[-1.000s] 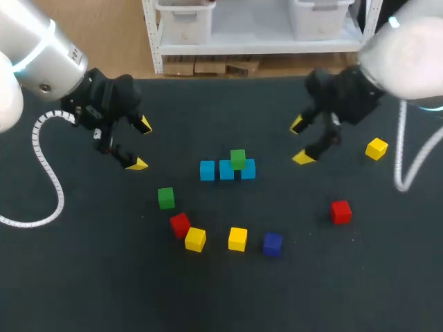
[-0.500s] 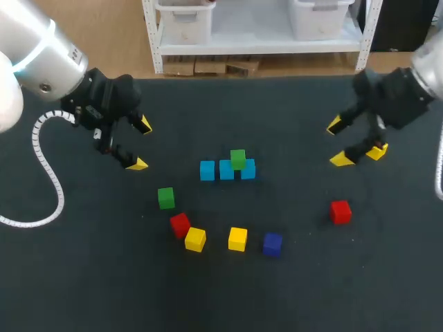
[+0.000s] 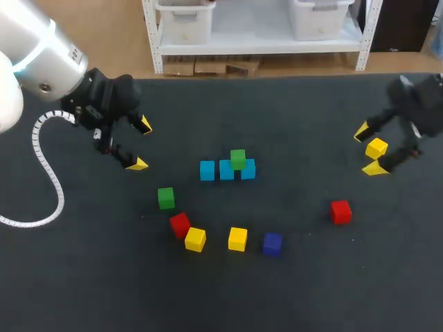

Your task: Place the blue cubes, place green cubes on the blue cubes, place the yellow cubes on the green cubes, then place the red cubes on the yellow cubes, and place purple cube on the red cubes.

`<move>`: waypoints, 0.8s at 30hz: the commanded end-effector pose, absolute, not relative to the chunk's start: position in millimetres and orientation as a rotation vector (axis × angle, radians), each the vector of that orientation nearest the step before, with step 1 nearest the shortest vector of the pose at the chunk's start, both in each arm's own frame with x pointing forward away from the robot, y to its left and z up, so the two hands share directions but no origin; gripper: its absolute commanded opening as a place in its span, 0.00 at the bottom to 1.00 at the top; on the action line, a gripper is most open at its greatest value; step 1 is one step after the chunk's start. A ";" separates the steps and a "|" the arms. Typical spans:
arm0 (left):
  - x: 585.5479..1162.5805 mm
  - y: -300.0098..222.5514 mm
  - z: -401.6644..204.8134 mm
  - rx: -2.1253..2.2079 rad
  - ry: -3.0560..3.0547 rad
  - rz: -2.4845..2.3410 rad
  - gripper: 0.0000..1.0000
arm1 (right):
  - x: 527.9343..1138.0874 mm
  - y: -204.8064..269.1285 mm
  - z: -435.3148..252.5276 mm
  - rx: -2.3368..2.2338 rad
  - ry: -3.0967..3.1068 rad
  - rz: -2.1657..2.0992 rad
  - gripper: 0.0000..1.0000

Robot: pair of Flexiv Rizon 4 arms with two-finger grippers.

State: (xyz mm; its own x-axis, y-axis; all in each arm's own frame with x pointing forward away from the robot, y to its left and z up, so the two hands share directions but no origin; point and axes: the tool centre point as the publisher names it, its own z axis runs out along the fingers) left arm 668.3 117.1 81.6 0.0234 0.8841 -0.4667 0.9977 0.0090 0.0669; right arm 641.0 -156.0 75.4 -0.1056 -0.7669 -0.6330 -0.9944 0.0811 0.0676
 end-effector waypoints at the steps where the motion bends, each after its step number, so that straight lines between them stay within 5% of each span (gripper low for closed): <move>1: 667.6 118.6 81.2 1.931 1.910 -0.411 1.00 | 635.7 -161.4 75.9 -1.741 1.949 0.682 1.00; 24: 644.4 114.7 71.9 1.799 1.977 -0.341 1.00 | 635.4 -162.6 74.6 -1.746 1.951 0.687 1.00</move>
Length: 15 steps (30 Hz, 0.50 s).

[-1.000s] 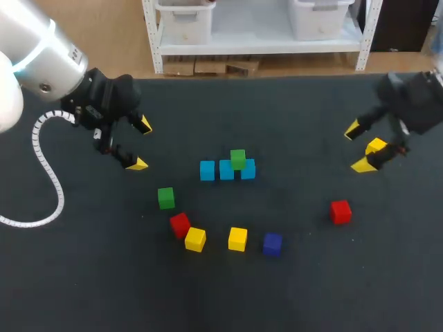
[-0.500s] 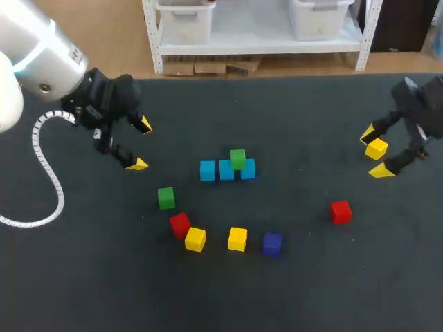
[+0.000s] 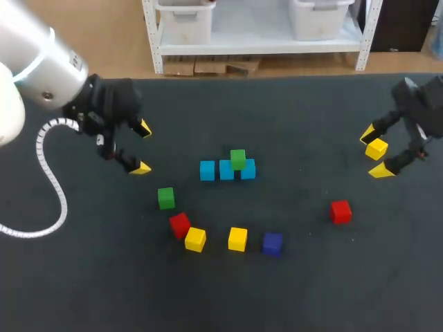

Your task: Place the blue cubes, place green cubes on the blue cubes, place the yellow cubes on the green cubes, then place the red cubes on the yellow cubes, and place purple cube on the red cubes.

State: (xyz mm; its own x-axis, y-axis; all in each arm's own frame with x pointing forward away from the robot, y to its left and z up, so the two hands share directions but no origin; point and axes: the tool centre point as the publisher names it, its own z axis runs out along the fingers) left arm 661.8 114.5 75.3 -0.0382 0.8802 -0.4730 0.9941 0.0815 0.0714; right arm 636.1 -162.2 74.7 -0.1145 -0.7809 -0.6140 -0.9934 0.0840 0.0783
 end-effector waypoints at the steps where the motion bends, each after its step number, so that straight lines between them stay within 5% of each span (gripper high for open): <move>1: 641.6 114.6 69.5 1.787 1.975 -0.337 1.00 | 635.4 -162.6 74.6 -1.746 1.951 0.687 1.00; 15: 627.9 104.4 37.1 1.832 1.994 -0.378 1.00 | 635.4 -162.6 74.6 -1.746 1.951 0.687 1.00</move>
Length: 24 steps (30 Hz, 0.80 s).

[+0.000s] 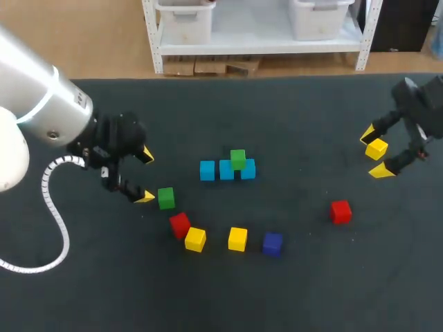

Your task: Place the blue cubes, place green cubes on the blue cubes, place the yellow cubes on the green cubes, then place the red cubes on the yellow cubes, and place purple cube on the red cubes.

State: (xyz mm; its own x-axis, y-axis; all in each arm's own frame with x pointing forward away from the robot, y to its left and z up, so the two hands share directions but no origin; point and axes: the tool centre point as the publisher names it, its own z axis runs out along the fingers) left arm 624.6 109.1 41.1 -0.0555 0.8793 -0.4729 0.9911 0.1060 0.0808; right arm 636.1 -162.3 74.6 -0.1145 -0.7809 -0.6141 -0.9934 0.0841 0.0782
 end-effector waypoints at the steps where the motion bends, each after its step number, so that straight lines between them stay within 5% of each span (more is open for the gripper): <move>1: 627.6 103.5 35.0 1.833 2.001 -0.383 1.00 | 635.4 -162.6 74.6 -1.746 1.951 0.687 1.00; 24: 628.0 88.5 5.5 1.868 2.042 -0.426 1.00 | 635.4 -162.6 74.6 -1.746 1.951 0.687 1.00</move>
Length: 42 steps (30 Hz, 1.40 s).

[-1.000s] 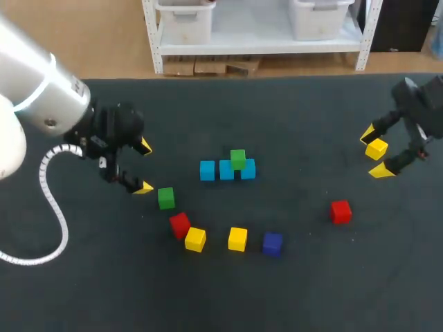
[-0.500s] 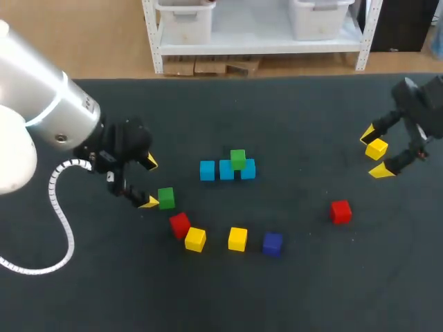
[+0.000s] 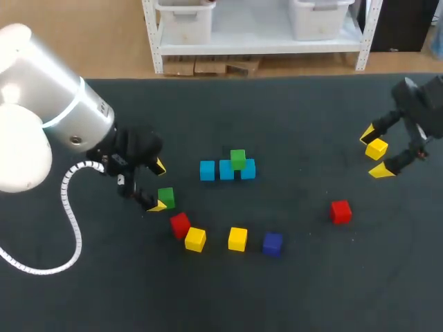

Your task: Place the blue cubes, place green cubes on the blue cubes, place the yellow cubes on the green cubes, then place the red cubes on the yellow cubes, and place purple cube on the red cubes.

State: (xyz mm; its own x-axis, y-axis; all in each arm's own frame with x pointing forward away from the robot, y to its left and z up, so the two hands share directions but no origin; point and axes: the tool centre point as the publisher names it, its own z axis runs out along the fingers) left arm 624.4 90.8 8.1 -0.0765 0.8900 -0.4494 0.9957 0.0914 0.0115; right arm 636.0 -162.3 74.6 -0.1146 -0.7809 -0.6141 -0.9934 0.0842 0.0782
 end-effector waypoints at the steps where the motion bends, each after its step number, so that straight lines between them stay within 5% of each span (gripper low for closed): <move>1: 627.9 88.4 5.3 1.869 2.041 -0.424 1.00 | 635.4 -162.6 74.6 -1.746 1.951 0.687 1.00; 3: 627.9 88.2 4.9 1.870 2.042 -0.419 1.00 | 635.4 -162.6 74.6 -1.746 1.951 0.687 1.00; 4: 628.0 88.3 4.5 1.869 2.043 -0.415 0.79 | 635.4 -162.6 74.6 -1.746 1.951 0.687 1.00; 7: 628.8 89.4 2.5 1.859 2.053 -0.414 0.57 | 635.4 -162.6 74.6 -1.746 1.951 0.687 1.00; 10: 629.1 89.7 1.1 1.856 2.057 -0.415 0.64 | 635.4 -162.6 74.6 -1.746 1.951 0.687 1.00; 16: 627.7 88.2 -0.1 1.862 2.051 -0.422 0.48 | 635.4 -162.6 74.6 -1.746 1.951 0.687 1.00; 26: 624.1 86.3 0.0 1.880 2.030 -0.438 0.46 | 635.4 -162.6 74.6 -1.746 1.951 0.687 1.00; 31: 623.7 88.1 -0.6 1.874 2.035 -0.438 0.22 | 635.4 -162.6 74.6 -1.746 1.951 0.687 1.00; 33: 623.4 88.5 -0.9 1.871 2.035 -0.437 0.00 | 635.4 -162.6 74.6 -1.746 1.951 0.687 1.00; 42: 629.3 87.2 24.1 1.851 1.992 -0.417 0.00 | 635.4 -162.6 74.6 -1.746 1.951 0.687 1.00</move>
